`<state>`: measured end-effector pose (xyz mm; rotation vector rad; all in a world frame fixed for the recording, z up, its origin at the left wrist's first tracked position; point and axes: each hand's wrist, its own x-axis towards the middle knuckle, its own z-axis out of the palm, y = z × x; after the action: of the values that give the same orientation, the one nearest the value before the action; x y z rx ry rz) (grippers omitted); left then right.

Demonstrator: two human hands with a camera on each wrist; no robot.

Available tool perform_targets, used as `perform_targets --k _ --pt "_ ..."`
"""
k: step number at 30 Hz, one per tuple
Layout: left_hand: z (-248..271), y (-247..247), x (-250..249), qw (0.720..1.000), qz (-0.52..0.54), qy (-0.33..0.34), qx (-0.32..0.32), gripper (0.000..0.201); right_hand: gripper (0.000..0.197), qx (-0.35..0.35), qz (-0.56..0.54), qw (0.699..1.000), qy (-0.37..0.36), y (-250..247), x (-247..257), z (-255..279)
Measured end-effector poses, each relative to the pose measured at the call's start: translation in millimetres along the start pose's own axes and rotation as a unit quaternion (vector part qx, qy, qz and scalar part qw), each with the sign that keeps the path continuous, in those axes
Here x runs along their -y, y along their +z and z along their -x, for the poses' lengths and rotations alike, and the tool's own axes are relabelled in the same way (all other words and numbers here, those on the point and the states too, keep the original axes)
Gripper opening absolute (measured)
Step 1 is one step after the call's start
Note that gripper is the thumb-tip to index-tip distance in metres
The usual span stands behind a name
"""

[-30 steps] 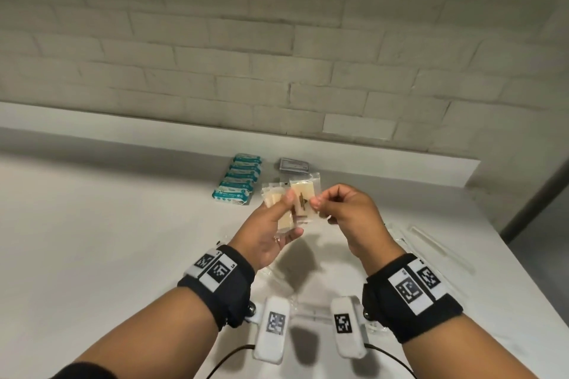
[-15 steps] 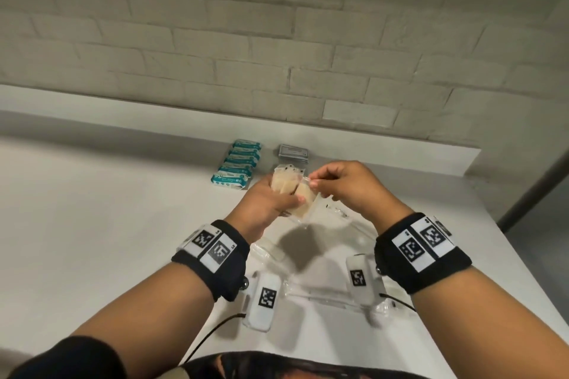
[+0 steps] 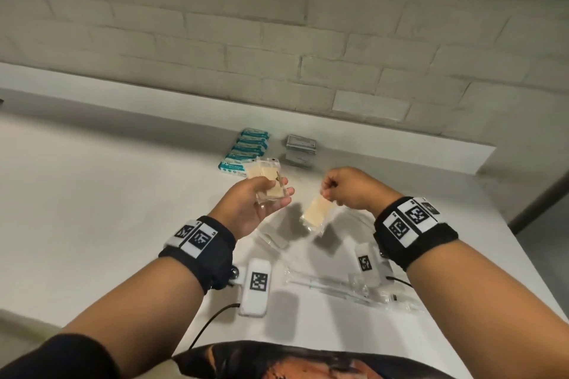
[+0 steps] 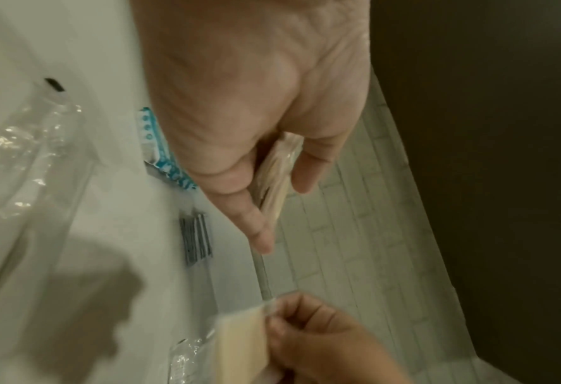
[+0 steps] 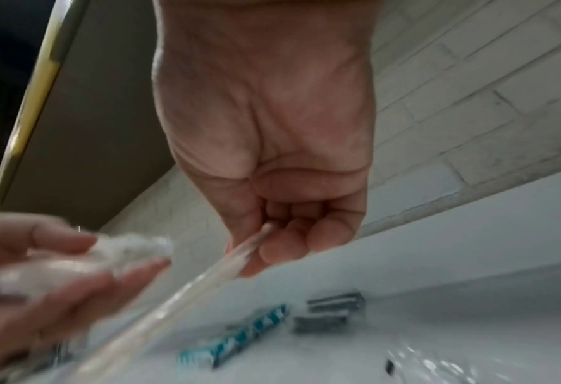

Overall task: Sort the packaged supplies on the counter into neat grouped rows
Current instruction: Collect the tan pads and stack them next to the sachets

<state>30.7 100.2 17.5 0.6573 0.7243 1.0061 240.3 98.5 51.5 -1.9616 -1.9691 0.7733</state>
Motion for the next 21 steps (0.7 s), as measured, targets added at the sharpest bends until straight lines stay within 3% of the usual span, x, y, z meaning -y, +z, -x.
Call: perform_targets --k 2,4,7,9,11,14,16,18,21 --pt "2.2 -2.9 0.6 1.000 -0.007 0.008 -0.008 0.027 0.007 0.051 0.100 0.994 -0.008 16.0 -3.9 -6.1" --pt "4.1 -4.6 1.4 1.000 -0.018 0.013 -0.015 0.026 0.016 0.088 0.189 0.978 -0.018 32.7 -8.8 -11.1" --pt "4.4 -8.1 1.9 0.999 -0.022 0.012 -0.030 0.024 0.025 0.094 0.216 0.972 0.001 43.0 -14.7 -18.5" --pt "4.6 -10.2 1.5 0.999 -0.029 0.013 -0.038 0.025 0.027 0.057 0.160 0.985 0.011 40.8 -13.6 -23.2" --pt "4.1 -10.4 2.1 0.998 -0.035 0.014 -0.040 0.031 0.024 0.003 0.006 1.000 -0.004 32.6 -5.0 -22.2" --pt "2.7 -7.6 3.6 0.998 -0.042 0.014 -0.034 0.035 0.013 0.004 -0.237 0.970 -0.049 20.7 21.3 -9.4" --pt "1.5 -4.8 5.6 0.999 -0.042 0.010 -0.019 0.036 0.008 -0.002 -0.283 0.956 -0.072 17.7 33.9 -2.9" --pt "-0.4 -1.3 7.6 0.999 -0.041 0.011 -0.006 0.035 0.018 -0.044 -0.291 0.952 -0.077 19.3 37.4 -2.4" --pt "-3.6 4.2 6.6 0.999 -0.038 0.004 -0.035 0.030 0.021 -0.110 -0.269 0.953 -0.081 17.2 33.6 -3.0"
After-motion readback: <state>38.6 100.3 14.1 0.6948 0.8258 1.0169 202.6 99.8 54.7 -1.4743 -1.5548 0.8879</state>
